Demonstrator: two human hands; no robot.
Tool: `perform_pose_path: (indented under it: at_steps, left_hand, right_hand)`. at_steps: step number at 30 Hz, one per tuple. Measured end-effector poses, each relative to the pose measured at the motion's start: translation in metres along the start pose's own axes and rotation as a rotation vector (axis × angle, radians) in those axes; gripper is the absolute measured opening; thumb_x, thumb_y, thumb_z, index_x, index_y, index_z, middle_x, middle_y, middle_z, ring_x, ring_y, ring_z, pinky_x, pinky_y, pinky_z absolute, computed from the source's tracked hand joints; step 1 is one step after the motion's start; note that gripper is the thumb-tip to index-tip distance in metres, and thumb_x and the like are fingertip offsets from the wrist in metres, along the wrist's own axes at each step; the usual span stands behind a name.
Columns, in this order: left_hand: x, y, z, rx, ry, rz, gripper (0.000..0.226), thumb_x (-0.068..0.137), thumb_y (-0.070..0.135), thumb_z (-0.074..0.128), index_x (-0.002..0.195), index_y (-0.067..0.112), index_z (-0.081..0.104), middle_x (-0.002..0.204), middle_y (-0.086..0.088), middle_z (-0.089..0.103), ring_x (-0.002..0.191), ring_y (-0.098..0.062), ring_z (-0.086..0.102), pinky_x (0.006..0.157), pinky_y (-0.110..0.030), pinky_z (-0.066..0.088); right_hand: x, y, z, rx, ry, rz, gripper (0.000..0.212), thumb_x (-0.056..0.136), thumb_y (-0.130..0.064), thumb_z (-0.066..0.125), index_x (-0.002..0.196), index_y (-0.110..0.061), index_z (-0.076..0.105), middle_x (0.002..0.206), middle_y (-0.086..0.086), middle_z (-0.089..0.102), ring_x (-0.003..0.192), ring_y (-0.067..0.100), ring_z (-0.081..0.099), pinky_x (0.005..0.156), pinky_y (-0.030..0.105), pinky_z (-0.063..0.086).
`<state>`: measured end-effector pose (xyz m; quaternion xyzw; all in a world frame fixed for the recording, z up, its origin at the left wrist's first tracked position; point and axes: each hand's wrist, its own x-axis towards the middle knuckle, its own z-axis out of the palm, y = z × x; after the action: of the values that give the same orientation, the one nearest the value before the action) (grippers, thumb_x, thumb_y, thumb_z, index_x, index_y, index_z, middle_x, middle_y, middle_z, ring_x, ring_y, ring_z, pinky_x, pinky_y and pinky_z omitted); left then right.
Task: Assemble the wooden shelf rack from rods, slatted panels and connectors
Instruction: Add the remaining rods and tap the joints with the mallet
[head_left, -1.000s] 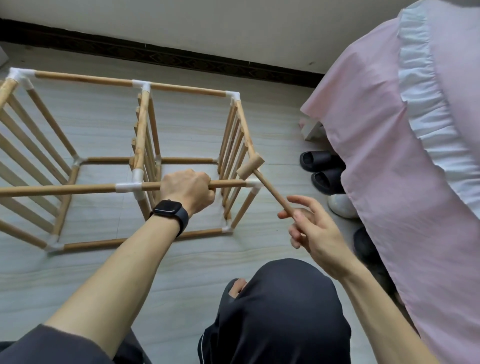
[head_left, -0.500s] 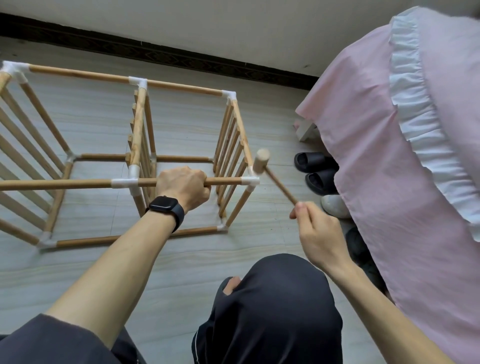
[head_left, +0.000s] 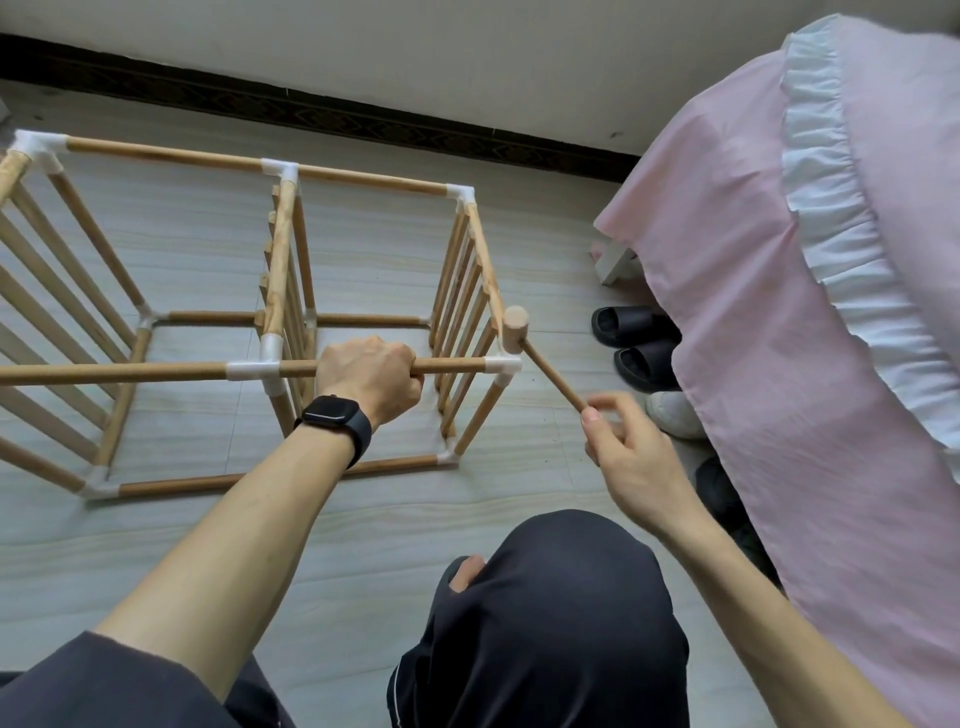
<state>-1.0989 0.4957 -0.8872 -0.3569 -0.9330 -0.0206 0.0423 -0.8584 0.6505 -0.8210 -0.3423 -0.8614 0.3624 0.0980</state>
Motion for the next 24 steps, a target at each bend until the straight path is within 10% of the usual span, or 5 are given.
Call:
perform_pose_path:
  at_steps: [7,16,24]
  left_hand:
    - [0.0,0.0,0.001,0.002,0.005,-0.003,0.045,0.095,0.046,0.046,0.056,0.024,0.039,0.053,0.008,0.046,0.045,-0.012,0.039,0.045,-0.024,0.019]
    - [-0.001,0.001,0.002,0.001,0.006,-0.018,0.042,0.095,0.044,0.044,0.058,0.025,0.04,0.054,0.009,0.047,0.045,-0.012,0.04,0.045,-0.023,0.02]
    - [-0.001,0.002,0.008,0.025,0.043,-0.05,0.036,0.095,0.047,0.04,0.065,0.026,0.046,0.054,0.009,0.042,0.047,-0.012,0.036,0.046,-0.024,0.015]
  right_hand:
    - [0.035,-0.05,-0.024,0.741,0.119,-0.101,0.006,0.094,-0.021,0.071,0.099,-0.018,0.073,0.087,0.009,0.077,0.055,0.012,0.056,0.05,0.021,0.044]
    - [0.088,-0.095,0.005,0.635,0.325,-0.325,0.023,0.108,-0.029,0.044,0.088,-0.018,0.05,0.072,-0.01,0.055,0.065,0.008,0.059,0.066,0.022,0.051]
    - [0.114,-0.109,0.035,1.039,0.323,-0.241,0.044,0.097,-0.026,0.055,0.056,-0.025,0.038,0.051,-0.008,0.028,0.044,0.01,0.021,0.042,0.026,0.018]
